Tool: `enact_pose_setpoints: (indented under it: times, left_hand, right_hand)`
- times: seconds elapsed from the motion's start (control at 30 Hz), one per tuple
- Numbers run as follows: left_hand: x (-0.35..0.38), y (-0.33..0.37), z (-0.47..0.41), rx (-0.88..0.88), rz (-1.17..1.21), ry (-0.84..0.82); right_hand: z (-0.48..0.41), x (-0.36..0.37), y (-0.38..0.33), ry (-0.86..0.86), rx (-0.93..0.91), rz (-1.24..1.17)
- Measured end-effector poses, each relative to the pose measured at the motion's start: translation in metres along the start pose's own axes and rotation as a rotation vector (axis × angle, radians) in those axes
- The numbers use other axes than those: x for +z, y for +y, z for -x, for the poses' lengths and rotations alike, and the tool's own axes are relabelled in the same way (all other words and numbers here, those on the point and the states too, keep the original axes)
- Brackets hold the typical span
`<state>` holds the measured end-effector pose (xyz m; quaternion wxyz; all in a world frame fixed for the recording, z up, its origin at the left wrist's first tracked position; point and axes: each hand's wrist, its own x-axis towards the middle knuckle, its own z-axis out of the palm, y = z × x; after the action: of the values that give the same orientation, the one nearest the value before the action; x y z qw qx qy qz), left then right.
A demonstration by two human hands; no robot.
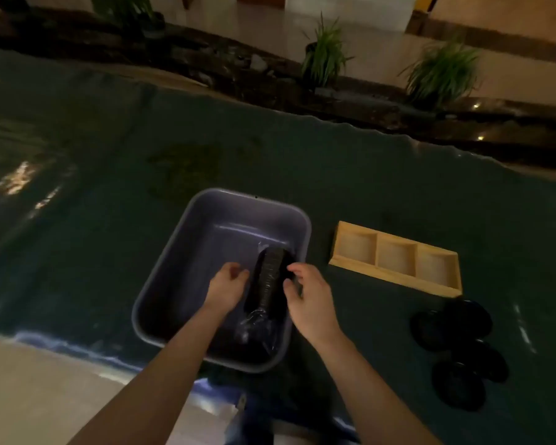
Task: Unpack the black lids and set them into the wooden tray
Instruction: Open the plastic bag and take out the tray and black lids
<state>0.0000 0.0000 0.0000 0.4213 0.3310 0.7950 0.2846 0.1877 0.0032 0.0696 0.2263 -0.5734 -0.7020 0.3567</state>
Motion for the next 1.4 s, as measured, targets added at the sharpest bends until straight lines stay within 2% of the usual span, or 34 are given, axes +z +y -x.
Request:
enact_pose_setpoints:
  times: [0.13, 0.23, 0.3, 0.43, 0.57, 0.67, 0.73, 0.87, 0.97, 1.07, 1.17, 1.3, 1.4]
  left_hand:
    - [0.01, -0.007, -0.012, -0.131, 0.046, -0.146]
    - [0.017, -0.013, -0.023, -0.239, 0.244, -0.261]
    - [0.019, -0.016, -0.029, -0.3, 0.371, -0.291]
    - [0.02, -0.021, -0.041, -0.382, 0.479, -0.363]
    - [0.017, -0.022, -0.043, -0.503, 0.711, -0.394]
    - [0.009, -0.021, -0.038, -0.519, 0.795, -0.339]
    - [0.0, -0.02, -0.031, -0.495, 0.814, -0.302]
    - [-0.021, -0.007, -0.009, -0.198, 0.861, -0.3]
    - [-0.028, 0.021, 0.022, 0.003, 0.946, -0.384]
    - [-0.017, 0.054, 0.053, 0.131, 0.897, -0.387]
    - [0.006, 0.082, 0.079, 0.137, 0.774, -0.361]
    - [0.055, 0.108, 0.112, 0.105, 0.791, -0.667]
    - [0.094, 0.124, 0.135, 0.011, 0.797, -0.758]
  right_hand:
    - [0.0, 0.035, -0.015, -0.126, 0.149, -0.025]
    - [-0.009, 0.056, -0.015, -0.22, 0.316, -0.111]
    - [-0.011, 0.066, -0.014, -0.234, 0.369, -0.149]
    - [-0.018, 0.078, -0.007, -0.244, 0.482, -0.239]
    - [-0.017, 0.088, 0.0, -0.253, 0.494, -0.208]
    - [-0.012, 0.09, 0.001, -0.216, 0.439, -0.198]
    - [-0.009, 0.085, -0.003, -0.154, 0.393, -0.244]
    - [0.002, 0.062, -0.017, -0.019, 0.281, -0.427]
    - [0.016, 0.03, -0.022, 0.065, 0.226, -0.563]
    - [0.028, -0.008, -0.017, 0.138, 0.198, -0.669]
    - [0.042, -0.047, -0.002, 0.154, 0.228, -0.853]
    - [0.06, -0.097, 0.024, 0.128, 0.256, -1.069]
    - [0.074, -0.129, 0.051, 0.068, 0.246, -1.115]
